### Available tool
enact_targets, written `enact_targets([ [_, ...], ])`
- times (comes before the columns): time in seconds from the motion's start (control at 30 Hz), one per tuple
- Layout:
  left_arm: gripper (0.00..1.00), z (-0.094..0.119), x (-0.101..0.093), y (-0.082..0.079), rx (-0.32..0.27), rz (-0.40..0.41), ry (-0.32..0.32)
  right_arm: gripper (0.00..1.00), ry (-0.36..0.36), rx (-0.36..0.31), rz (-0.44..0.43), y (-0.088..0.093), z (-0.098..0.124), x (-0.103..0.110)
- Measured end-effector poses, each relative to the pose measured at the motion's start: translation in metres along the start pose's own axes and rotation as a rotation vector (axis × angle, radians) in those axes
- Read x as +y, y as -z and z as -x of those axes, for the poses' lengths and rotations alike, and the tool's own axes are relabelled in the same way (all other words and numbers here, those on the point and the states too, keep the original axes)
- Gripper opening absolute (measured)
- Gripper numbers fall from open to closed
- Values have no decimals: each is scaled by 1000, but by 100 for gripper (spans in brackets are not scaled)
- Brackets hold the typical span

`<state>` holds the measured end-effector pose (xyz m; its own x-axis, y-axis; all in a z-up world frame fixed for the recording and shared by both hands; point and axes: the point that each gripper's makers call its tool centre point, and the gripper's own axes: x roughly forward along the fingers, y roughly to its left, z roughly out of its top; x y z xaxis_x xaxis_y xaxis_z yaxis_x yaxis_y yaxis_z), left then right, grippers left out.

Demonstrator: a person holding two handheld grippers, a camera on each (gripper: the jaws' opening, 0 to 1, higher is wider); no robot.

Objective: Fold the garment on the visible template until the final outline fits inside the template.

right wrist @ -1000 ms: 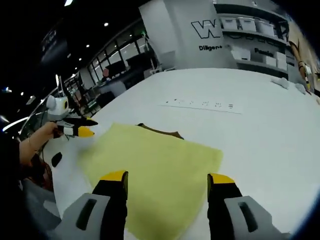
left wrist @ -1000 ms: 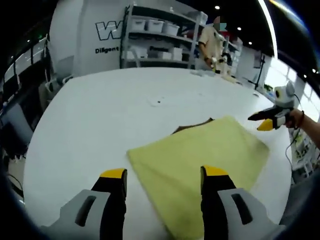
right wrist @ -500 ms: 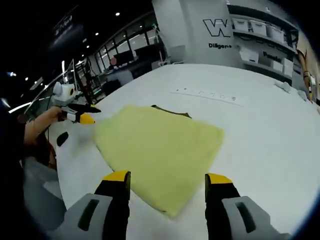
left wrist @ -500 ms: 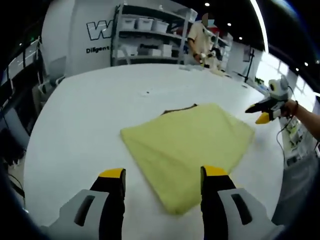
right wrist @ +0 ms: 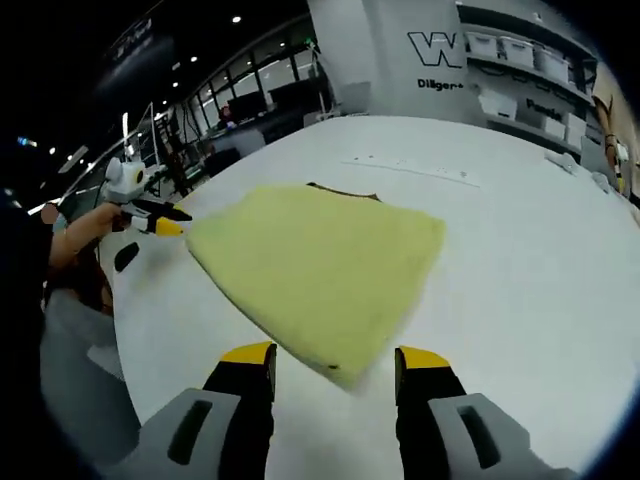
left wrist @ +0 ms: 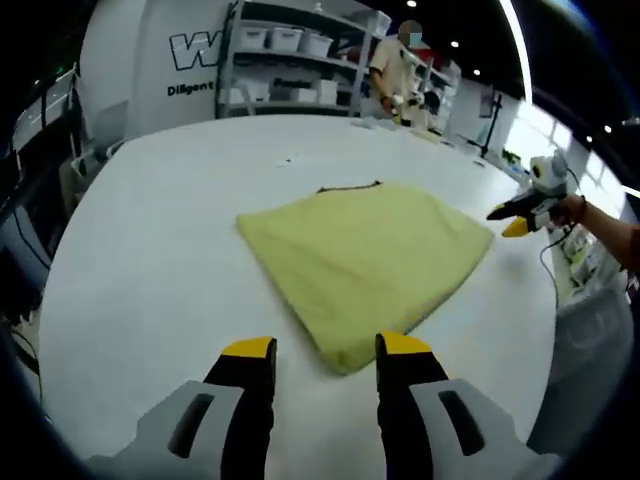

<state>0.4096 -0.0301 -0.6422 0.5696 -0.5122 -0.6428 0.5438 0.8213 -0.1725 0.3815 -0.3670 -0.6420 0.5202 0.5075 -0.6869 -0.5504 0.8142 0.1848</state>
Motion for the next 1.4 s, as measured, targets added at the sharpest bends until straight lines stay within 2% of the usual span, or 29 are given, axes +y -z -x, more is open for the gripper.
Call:
enact_targets([
  [0.4,17,-3,-5,20,29,-18,40,29,25,10,22,19,-3,-5],
  [0.57,13,-5,-6,21,20,-11,50,23,34,-17,12,20,-7,-8],
  [0.97,0,-11,-6,24,29,-25,56,15,41,-20,23,24,-16,-11],
  [1.1,0,-11,-6,24,30,-34,63,7,49,-8,52,28,-18,-15],
  [1.2,0,-10,-5,23,25,-43,61,2,50,-26,46,25,-18,-16],
  [1.4,0,-9,-5,21,19,-60,65,0,34,-18,49,27,-19,-12],
])
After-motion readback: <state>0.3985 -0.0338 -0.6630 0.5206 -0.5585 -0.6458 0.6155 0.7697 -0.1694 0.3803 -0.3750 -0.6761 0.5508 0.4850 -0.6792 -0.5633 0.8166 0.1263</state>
